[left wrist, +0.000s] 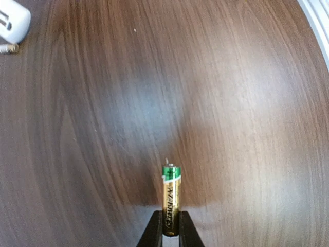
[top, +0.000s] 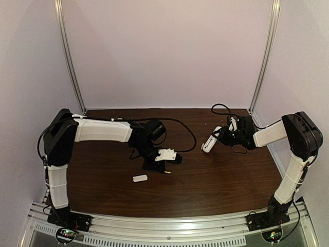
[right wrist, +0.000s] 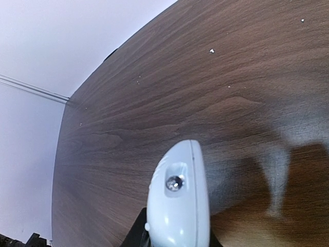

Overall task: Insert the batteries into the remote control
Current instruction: Place the battery at the center of the board, then pick up the battery from the center of the board.

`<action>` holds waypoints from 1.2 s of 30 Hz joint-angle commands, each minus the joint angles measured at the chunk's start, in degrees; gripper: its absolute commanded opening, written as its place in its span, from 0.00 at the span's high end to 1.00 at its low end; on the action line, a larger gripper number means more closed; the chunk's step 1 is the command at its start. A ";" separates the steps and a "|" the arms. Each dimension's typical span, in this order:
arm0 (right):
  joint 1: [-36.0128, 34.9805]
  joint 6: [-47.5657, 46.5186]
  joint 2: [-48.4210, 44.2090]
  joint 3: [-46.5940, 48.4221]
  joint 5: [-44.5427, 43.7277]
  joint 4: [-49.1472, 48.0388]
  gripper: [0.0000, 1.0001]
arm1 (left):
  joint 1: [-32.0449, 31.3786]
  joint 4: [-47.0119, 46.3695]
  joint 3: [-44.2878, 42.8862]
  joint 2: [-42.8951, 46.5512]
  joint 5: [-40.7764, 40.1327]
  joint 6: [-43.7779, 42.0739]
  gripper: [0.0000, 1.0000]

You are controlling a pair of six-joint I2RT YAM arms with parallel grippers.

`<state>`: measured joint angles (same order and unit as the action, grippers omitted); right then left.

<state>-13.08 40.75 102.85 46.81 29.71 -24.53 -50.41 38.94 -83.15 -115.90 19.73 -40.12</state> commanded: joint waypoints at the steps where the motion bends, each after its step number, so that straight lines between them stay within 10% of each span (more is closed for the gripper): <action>1: 0.24 -0.06 0.61 -0.55 1.08 0.90 1.00 | -1.01 6.63 -5.24 -3.00 0.20 -9.74 0.93; 15: 0.25 0.55 0.37 -1.20 2.24 -0.21 1.00 | -1.53 7.61 -8.83 -9.22 -2.70 -15.17 0.93; 20: 0.24 0.56 0.47 -1.02 2.56 -0.26 1.00 | -1.49 7.71 -9.44 -9.74 -5.10 -13.50 0.67; 25: 0.21 0.49 0.20 -1.01 2.77 -0.37 1.00 | -1.51 7.17 -9.56 -5.98 -5.73 -8.98 0.21; 36: 0.32 -0.06 -0.29 -0.87 2.27 -0.72 1.00 | -1.56 -11.84 4.19 17.52 -17.19 28.77 0.04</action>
<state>-13.08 41.30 102.85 46.50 32.10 -24.64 -51.77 35.11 -81.19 -105.16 9.69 -31.86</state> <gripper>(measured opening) 0.225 0.865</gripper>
